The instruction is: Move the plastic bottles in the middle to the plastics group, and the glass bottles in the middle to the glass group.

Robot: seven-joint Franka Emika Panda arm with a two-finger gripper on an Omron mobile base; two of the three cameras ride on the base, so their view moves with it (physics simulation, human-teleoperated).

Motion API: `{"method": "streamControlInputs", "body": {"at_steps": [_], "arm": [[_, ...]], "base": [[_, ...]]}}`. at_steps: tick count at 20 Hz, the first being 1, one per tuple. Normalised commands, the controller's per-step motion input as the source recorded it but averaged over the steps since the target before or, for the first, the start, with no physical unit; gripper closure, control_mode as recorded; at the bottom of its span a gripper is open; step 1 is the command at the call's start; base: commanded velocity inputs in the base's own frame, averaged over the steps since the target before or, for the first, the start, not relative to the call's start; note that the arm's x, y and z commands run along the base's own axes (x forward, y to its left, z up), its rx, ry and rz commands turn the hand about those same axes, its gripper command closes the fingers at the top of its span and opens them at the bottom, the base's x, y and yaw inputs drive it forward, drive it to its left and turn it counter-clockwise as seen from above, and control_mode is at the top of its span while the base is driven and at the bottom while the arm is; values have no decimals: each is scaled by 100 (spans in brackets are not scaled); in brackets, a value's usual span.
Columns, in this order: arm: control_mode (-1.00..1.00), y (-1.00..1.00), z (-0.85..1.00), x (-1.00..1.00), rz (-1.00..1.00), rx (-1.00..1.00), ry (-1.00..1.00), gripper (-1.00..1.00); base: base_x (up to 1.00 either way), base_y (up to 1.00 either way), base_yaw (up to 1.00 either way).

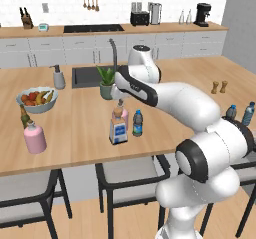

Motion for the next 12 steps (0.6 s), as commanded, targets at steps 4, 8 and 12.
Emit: {"method": "streamControlInputs", "body": {"at_steps": [4, 8, 12], "arm": [[-100, 30, -24, 22, 0, -3, 0, -100], [-100, 43, 0, -2, 1, -7, 3, -100], [-100, 28, -11, -1, 1, -3, 7, -100]], "base": [[0, 0, 0], [0, 0, 0], [0, 0, 0]]}}
